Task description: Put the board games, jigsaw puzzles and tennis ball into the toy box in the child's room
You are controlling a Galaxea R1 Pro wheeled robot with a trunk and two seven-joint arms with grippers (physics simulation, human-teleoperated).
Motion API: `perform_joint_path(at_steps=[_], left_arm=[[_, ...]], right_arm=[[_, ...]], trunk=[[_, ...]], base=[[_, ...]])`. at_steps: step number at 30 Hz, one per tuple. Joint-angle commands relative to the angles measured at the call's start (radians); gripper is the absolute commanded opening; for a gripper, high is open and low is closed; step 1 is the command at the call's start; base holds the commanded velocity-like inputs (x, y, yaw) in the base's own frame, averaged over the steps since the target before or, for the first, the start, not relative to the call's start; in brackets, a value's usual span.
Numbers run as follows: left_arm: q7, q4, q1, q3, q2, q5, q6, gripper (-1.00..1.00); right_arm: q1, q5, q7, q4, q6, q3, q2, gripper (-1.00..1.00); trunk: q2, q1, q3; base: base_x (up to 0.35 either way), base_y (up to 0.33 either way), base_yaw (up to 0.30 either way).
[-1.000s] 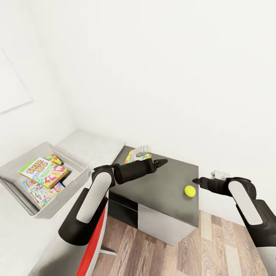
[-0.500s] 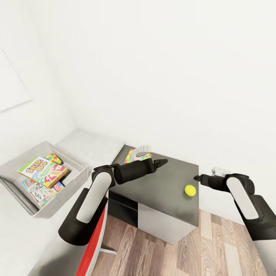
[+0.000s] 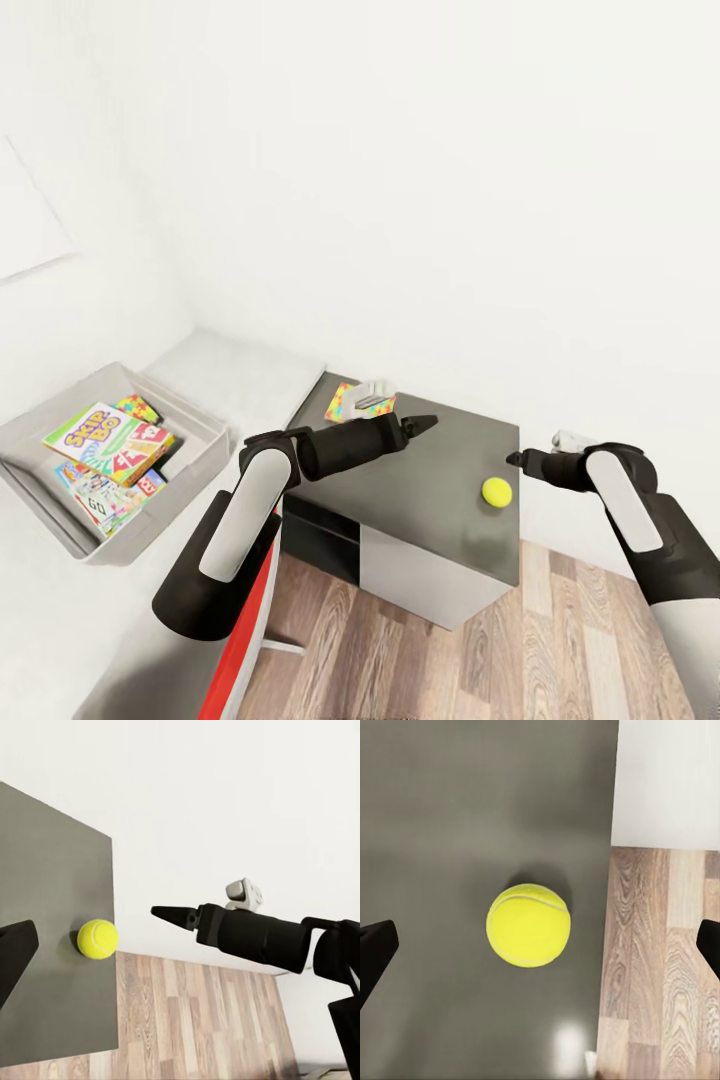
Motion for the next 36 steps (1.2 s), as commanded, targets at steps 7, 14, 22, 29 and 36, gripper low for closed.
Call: perform_joint_path(at_steps=[7, 14, 22, 29, 36], left_arm=[[0.009, -0.002, -0.001, 0.000, 0.000, 0.011, 0.002, 1.00], [0.008, -0.002, -0.001, 0.000, 0.000, 0.011, 0.002, 1.00], [0.010, 0.002, -0.036, 0.004, -0.001, 0.011, 0.005, 1.00], [0.016, 0.046, -0.140, 0.028, 0.004, 0.073, 0.009, 1.00], [0.044, 0.092, -0.218, 0.038, 0.007, 0.153, 0.009, 1.00]], right_arm=[[-0.006, -0.009, -0.009, 0.011, 0.001, 0.002, 0.000, 1.00], [-0.008, -0.009, -0.008, 0.017, 0.001, 0.003, 0.001, 1.00], [-0.011, -0.009, -0.007, 0.021, 0.001, 0.005, 0.011, 1.00], [-0.022, -0.007, -0.007, 0.033, 0.001, 0.009, 0.041, 1.00], [-0.036, -0.005, -0.007, 0.055, 0.000, 0.027, 0.051, 1.00]], trunk=[[-0.002, 0.001, -0.013], [-0.002, 0.001, -0.024], [-0.002, 0.001, -0.037], [-0.002, 0.001, -0.049], [-0.002, 0.001, -0.060]], base=[[0.000, 0.000, 0.000], [0.000, 0.000, 0.000], [0.000, 0.000, 0.000], [0.000, 0.000, 0.000], [0.000, 0.000, 0.000]])
